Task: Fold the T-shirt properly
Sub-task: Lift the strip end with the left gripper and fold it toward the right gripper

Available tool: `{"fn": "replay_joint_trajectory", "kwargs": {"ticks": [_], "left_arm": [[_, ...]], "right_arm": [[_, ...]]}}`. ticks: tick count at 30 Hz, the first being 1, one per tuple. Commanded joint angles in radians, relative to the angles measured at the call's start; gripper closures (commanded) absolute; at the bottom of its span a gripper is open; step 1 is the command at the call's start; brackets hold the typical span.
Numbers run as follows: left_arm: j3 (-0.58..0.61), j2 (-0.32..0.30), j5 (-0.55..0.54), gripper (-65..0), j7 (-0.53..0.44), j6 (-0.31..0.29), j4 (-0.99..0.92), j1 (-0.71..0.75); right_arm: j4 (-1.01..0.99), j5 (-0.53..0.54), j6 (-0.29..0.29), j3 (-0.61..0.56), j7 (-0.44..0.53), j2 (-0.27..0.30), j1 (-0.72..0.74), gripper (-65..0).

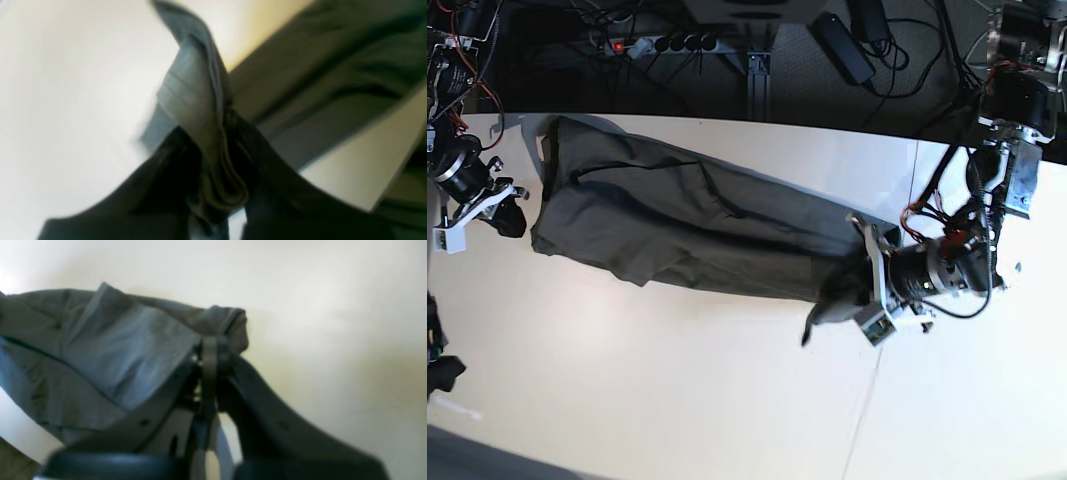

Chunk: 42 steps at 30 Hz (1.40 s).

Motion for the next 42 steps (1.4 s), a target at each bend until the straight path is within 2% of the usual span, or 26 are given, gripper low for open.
{"fn": "replay_joint_trajectory", "kwargs": {"ticks": [1, 5, 7, 11, 14, 17, 18, 19, 22, 23, 27, 32, 42], "left_arm": [[0.023, 0.032, 0.015, 0.0, -0.033, -0.009, 0.018, -0.028], [0.114, 0.142, 0.108, 0.0, -0.032, 0.06, -0.005, -0.027], [0.141, 0.183, 0.112, 0.0, -0.024, 0.061, -0.041, -0.027], [0.158, 0.237, 0.125, 0.0, -0.017, 0.061, -0.111, -0.028], [0.158, 0.251, 0.107, 0.0, -0.018, 0.06, -0.148, -0.025], [0.158, 0.255, 0.077, -32.5, -0.019, 0.057, -0.162, -0.013], [0.158, 0.255, 0.06, -39.2, -0.019, 0.057, -0.162, -0.008], [0.158, 0.255, 0.042, -41.1, -0.02, 0.057, -0.162, -0.008], [0.158, 0.254, -0.006, -41.0, -0.027, 0.057, -0.148, -0.012], [0.158, 0.254, -0.006, -41.0, -0.027, 0.057, -0.133, -0.012], [0.156, 0.254, -0.002, -41.0, -0.008, 0.057, -0.064, -0.014], [0.156, 0.254, -0.038, -41.0, -0.004, 0.057, -0.029, -0.017], [0.156, 0.243, 0.014, -41.0, -0.004, 0.057, -0.029, -0.017]], "right_arm": [[0.016, 0.01, 0.061, 0.01, 0.018, 0.023, 0.01, 0.0], [0.016, 0.01, 0.061, 0.01, 0.006, 0.023, 0.01, 0.0], [0.016, 0.009, 0.061, 0.01, 0.004, 0.023, 0.01, 0.0], [0.016, 0.01, 0.061, 0.01, 0.005, 0.023, 0.01, 0.0], [0.016, 0.01, 0.061, 0.01, 0.004, 0.022, 0.01, 0.0], [0.016, 0.003, 0.061, 0.01, 0.004, 0.022, 0.01, 0.0], [0.016, -0.008, 0.06, 0.01, 0.005, 0.023, 0.011, 0.0], [0.016, -0.019, 0.06, 0.01, 0.008, 0.023, 0.011, -2.3], [0.016, -0.021, 0.06, 0.01, 0.008, 0.023, 0.01, -37.2], [0.016, -0.02, 0.06, 0.01, 0.007, 0.023, 0.01, -44.2], [0.016, 0.023, 0.06, 0.01, -0.047, 0.034, 0.01, -44.5], [0.016, 0.12, 0.06, 0.01, -0.189, 0.044, 0.003, -44.5], [0.013, 0.134, 0.06, 0.009, -0.191, 0.036, -0.029, -44.5]]}}
